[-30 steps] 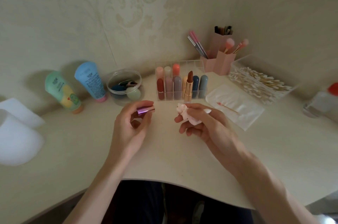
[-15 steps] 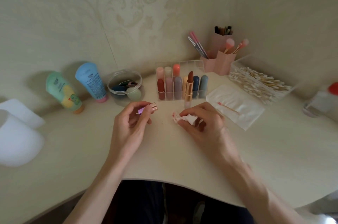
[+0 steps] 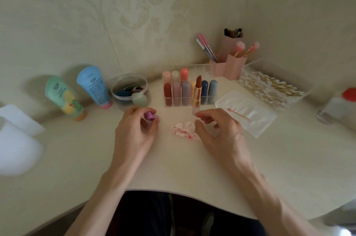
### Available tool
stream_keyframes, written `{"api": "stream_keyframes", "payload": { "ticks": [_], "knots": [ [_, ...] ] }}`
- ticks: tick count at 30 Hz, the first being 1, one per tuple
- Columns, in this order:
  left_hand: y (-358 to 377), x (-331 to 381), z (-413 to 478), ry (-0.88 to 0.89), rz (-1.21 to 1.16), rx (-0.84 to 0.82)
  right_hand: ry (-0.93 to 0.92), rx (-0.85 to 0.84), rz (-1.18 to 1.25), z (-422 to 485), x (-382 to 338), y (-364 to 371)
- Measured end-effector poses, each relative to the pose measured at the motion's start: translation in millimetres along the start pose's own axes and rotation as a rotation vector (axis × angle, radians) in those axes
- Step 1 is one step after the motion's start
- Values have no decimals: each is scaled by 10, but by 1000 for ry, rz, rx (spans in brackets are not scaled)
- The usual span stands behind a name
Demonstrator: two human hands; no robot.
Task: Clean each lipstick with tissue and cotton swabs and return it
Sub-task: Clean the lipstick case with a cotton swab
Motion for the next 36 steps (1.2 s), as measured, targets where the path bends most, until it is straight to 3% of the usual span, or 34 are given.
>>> {"api": "stream_keyframes", "payload": {
  "ticks": [10, 14, 17, 20, 27, 33, 36],
  "knots": [
    [48, 58, 59, 3, 98, -30, 86, 120, -58, 54, 57, -94],
    [15, 145, -13, -9, 126, 109, 131, 214, -178, 126, 142, -155],
    [27, 368, -45, 158, 77, 217, 168, 270, -239, 161, 173, -201],
    [173, 524, 54, 214, -56, 150, 199, 334, -328, 187, 237, -269],
    [506, 525, 259, 48, -160, -72, 350, 365, -506, 247, 409, -450],
    [631, 487, 347, -27, -183, -124, 365, 350, -512, 263, 410, -458],
    [666, 501, 373, -16, -173, -135, 260, 362, -423, 258, 376, -417]
  ]
}}
Point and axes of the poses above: each hand's wrist, its own z-axis towards the middle knuckle, its own y-axis out of the palm, x = y × z, the point moved 1 cm from there along z, towards the middle knuckle, and after that the axes turned 15 degrees about y, right-handed, at the moved point
